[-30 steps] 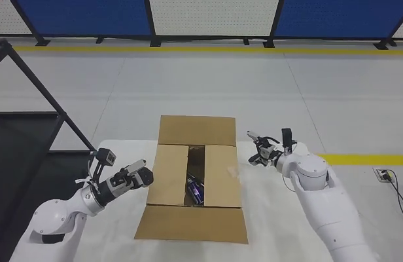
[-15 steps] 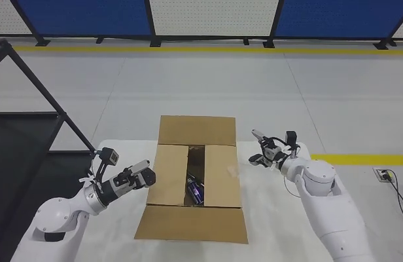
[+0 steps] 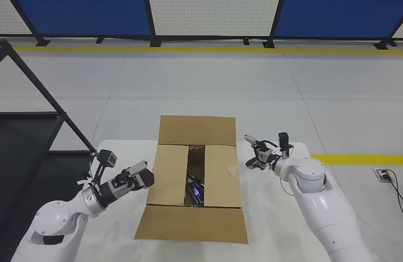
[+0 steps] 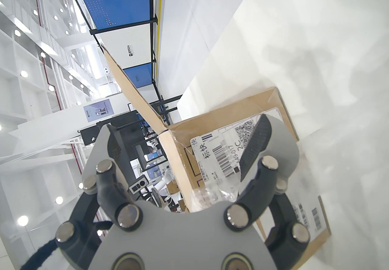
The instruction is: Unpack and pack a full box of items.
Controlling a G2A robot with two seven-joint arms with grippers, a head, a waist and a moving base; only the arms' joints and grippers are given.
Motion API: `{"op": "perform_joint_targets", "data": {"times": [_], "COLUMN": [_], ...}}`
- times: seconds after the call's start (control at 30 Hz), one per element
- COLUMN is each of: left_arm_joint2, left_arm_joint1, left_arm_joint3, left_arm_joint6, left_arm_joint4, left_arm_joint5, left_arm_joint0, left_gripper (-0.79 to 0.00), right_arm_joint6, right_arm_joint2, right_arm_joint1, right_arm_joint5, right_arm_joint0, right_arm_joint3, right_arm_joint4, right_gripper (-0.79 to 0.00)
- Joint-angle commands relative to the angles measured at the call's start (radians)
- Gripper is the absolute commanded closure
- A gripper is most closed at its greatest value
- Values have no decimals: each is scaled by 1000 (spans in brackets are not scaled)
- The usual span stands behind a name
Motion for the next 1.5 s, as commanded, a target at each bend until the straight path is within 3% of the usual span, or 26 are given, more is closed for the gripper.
{"op": "perform_joint_targets", "data": {"times": [0.0, 0.53, 0.73, 0.9, 1.17, 1.33, 1.47], "left_arm_joint2": [4, 29, 37, 47, 144, 245, 311], "left_arm_joint1": [0, 1, 0, -1, -9, -28, -45], "left_arm_joint3": [0, 6, 0, -15, 27, 125, 225], "left_arm_joint6": [-1, -14, -5, 7, -59, -98, -140], "left_arm_joint4": [1, 15, 11, 15, 81, 106, 102], "left_arm_joint5": [2, 7, 9, 26, 87, 101, 115], "left_arm_joint0": [-4, -29, -35, -56, -182, -296, -382], "left_gripper": [-785, -785, -785, -785, -785, -785, -785], "right_arm_joint6": [14, 83, -70, -66, 124, 237, 229], "right_arm_joint2": [16, 130, 223, 251, 258, 266, 270], "right_arm_joint1": [8, 66, 62, 58, 72, 86, 93], "right_arm_joint5": [-2, 22, -24, -71, -88, -129, -157], "right_arm_joint0": [-13, -165, -212, -239, -247, -267, -291], "right_arm_joint3": [-11, -204, -255, -288, -281, -286, -302], "right_arm_joint4": [-9, -69, 111, 233, 267, 246, 221], "right_gripper": [-785, -785, -785, -785, -785, -785, -785]}}
